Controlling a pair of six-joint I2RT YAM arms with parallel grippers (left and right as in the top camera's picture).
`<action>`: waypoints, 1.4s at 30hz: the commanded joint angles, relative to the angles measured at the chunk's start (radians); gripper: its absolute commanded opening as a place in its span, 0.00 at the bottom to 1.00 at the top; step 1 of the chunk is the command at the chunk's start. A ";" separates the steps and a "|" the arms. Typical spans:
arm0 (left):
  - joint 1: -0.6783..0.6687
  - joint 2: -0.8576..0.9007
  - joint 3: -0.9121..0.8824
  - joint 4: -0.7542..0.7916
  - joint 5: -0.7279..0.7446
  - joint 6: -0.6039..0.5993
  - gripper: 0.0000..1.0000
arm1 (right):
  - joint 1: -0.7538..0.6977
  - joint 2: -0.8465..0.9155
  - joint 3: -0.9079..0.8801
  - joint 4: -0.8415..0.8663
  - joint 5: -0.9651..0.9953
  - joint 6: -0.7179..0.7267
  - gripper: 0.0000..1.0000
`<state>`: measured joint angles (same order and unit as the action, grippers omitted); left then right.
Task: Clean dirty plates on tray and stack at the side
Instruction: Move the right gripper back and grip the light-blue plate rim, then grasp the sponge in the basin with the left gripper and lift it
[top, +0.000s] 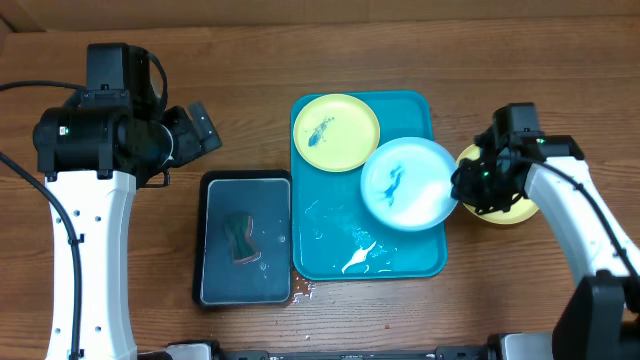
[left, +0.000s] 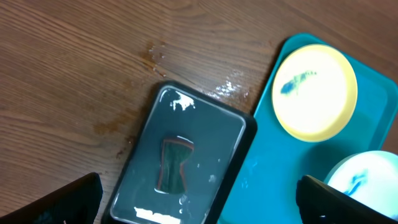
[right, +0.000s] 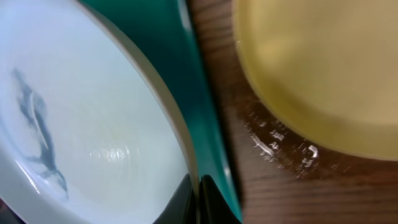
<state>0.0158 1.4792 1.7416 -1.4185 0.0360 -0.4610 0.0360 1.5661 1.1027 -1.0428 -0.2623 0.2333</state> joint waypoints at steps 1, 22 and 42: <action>0.010 -0.008 0.015 -0.010 0.046 0.058 1.00 | 0.092 -0.010 -0.019 -0.018 -0.062 -0.051 0.04; -0.131 0.000 -0.586 0.202 0.132 0.028 0.89 | 0.376 -0.009 -0.249 0.364 0.183 0.317 0.04; -0.153 0.134 -0.838 0.474 0.005 -0.093 0.43 | 0.376 0.006 -0.257 0.366 0.183 0.283 0.36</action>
<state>-0.1379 1.5848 0.9131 -0.9714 0.0257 -0.5327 0.4129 1.5646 0.8459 -0.6678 -0.0879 0.5304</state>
